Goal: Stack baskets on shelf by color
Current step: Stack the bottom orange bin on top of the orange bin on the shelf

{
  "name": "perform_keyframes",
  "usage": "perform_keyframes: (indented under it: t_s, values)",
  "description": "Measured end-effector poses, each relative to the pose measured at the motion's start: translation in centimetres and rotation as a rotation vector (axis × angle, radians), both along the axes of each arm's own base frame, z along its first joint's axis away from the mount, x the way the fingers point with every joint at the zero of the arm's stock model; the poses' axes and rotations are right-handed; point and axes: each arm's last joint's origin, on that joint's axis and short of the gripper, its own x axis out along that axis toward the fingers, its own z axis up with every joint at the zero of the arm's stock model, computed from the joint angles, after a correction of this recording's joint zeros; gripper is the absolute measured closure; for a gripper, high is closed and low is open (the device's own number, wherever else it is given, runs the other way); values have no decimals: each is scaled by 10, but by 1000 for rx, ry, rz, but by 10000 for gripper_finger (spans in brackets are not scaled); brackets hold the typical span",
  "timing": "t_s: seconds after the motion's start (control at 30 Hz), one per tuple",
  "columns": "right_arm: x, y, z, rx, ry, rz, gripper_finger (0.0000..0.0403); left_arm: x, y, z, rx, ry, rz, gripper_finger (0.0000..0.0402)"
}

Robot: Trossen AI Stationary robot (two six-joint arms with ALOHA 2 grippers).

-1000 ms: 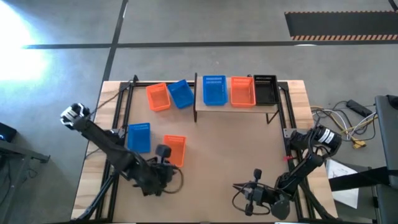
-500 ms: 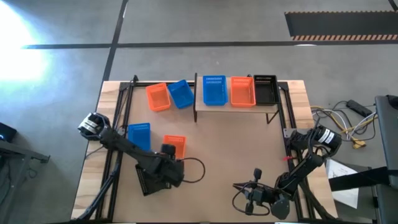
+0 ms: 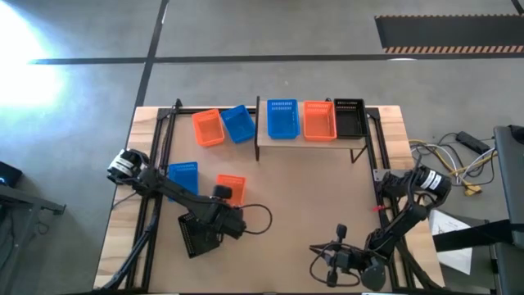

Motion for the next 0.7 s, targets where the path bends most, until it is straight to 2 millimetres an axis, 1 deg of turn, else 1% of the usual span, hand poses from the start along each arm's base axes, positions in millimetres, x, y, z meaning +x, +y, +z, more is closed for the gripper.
perform_keyframes:
  t_s: [0.03, 0.17, 0.23, 0.33, 0.43, 0.53, 0.63, 0.7]
  values:
    - [-3, 2, 2, 5, -3, 11, 385, 1, 0, 0, -4, -10, -6, 394]
    - [-17, 10, 8, 23, -14, 57, 385, 8, -3, 1, -47, -57, -53, 395]
    - [-23, 13, 9, 25, -22, 64, 385, 12, -5, 7, -69, -84, -57, 398]
    - [-31, 16, 9, 16, -41, 41, 385, 21, -10, 24, -106, -136, -65, 399]
    - [-36, 18, 9, 8, -53, 25, 385, 33, -17, 54, -158, -228, -100, 400]
    - [-38, 18, 9, 15, -56, 26, 385, 49, -20, 96, -205, -388, -153, 400]
    - [-37, 18, 9, 15, -56, 25, 385, 68, -13, 140, -226, -603, -220, 401]
    - [-37, 18, 9, 11, -55, 23, 385, 82, 0, 165, -187, -758, -237, 401]
